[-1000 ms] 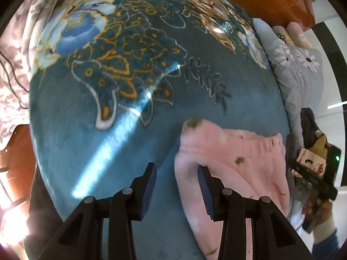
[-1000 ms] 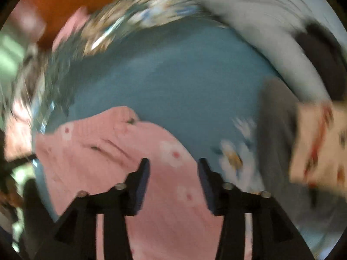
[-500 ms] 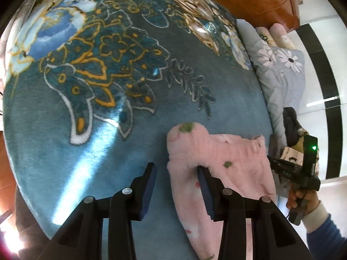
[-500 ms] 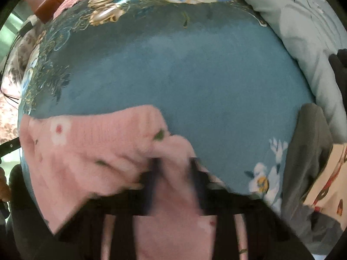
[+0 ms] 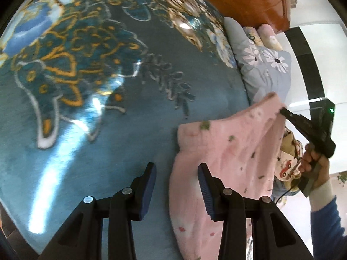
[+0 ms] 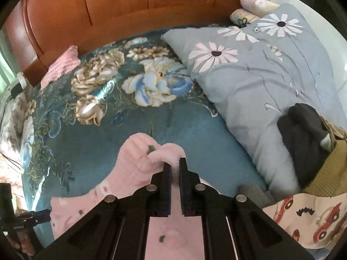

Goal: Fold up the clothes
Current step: 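Hold the pink garment edges with both grippers and lift it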

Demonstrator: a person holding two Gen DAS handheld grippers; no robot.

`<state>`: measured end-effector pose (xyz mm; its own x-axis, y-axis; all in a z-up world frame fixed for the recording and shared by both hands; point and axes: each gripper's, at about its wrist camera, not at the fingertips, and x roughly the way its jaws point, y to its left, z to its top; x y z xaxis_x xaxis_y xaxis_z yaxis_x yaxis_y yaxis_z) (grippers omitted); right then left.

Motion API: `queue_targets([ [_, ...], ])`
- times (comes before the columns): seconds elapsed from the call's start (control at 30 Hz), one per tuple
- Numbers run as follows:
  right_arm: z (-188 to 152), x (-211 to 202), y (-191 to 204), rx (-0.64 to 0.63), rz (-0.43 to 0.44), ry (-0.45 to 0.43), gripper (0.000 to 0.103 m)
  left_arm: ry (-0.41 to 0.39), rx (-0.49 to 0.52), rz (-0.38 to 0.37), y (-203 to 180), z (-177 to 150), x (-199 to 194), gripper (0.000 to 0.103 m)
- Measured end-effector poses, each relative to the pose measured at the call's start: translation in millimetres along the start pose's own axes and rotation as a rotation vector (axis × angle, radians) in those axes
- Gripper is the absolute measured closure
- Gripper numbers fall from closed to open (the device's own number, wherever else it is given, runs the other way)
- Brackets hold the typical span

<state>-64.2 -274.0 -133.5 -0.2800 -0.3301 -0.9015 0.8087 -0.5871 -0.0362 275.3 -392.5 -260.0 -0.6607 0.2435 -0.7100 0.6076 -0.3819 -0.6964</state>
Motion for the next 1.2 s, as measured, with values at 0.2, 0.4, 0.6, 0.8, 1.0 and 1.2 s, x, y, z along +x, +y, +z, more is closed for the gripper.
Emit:
queue_targets([
  [0.2,-16.1,5.6,-2.9,0.020,0.009,0.036,0.097,0.037,-0.010,-0.074,-2.1,0.7,9.5,0.048],
  [0.4,-18.3,5.7,-5.7,0.030,0.011,0.049,0.097,0.067,-0.033,-0.059,-6.6,7.7,25.0,0.052],
  [0.6,-19.3,8.0,-1.9,0.009,-0.001,0.060,0.097,-0.013,-0.026,-0.023,-11.3,12.2,12.7,0.095],
  [0.8,7.6,-9.9,6.4,-0.022,0.004,-0.015,0.097,-0.155,-0.044,-0.038,-8.6,34.4,-28.5,0.098],
  [1.0,67.0,-5.2,37.0,-0.056,0.064,-0.098,0.097,-0.296,-0.019,-0.002,5.5,79.5,-66.0,0.097],
  [1.2,100.7,60.4,81.0,-0.119,0.037,-0.017,0.097,-0.242,-0.042,0.090,38.5,106.9,-46.0,0.097],
])
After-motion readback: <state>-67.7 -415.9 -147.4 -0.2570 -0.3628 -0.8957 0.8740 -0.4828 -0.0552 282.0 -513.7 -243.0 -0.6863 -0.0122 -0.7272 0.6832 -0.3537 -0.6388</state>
